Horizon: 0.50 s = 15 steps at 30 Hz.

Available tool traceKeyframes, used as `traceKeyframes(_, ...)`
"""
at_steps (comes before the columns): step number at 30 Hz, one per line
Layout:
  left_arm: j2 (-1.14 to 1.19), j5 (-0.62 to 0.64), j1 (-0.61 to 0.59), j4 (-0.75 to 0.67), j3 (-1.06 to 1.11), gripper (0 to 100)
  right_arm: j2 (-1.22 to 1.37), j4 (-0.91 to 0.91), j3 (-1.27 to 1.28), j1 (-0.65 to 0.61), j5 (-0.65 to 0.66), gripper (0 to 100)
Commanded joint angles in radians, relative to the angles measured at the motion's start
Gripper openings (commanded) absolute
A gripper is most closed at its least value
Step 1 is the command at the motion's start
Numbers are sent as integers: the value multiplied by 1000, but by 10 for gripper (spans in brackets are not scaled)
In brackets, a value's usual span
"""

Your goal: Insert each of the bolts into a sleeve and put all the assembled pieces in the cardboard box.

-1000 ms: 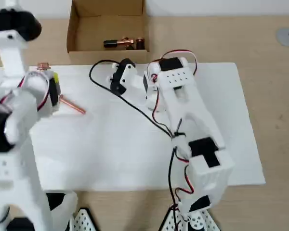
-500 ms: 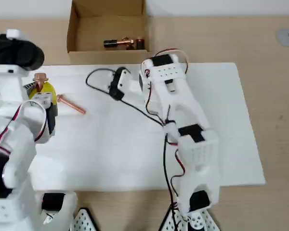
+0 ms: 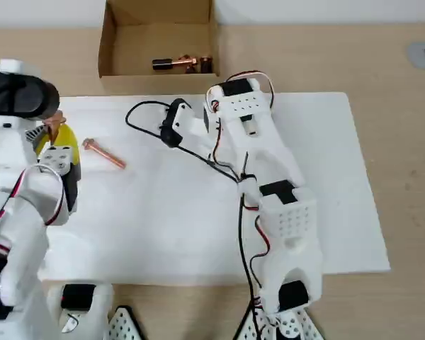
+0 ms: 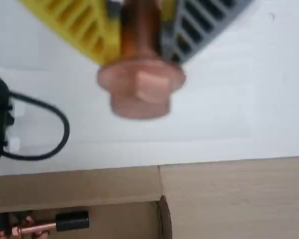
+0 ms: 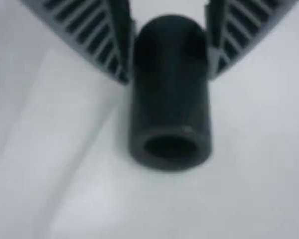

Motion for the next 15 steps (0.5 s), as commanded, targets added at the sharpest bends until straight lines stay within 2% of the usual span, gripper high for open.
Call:
traceKeyframes(1, -18, -8, -17, -14, 2, 7, -4, 77, -91, -2, 3, 10)
traceKeyframes(7, -19, -8, -17, 25, -8, 7, -5, 186, -418, 13, -124, 10)
traceKeyframes(11, -39, -8, -17, 26, -8, 7, -10, 186, -633, 41, -238, 10)
traceKeyframes(15, -71, -8, -17, 18, -8, 7, -93, 187, -727, 42, -319, 10)
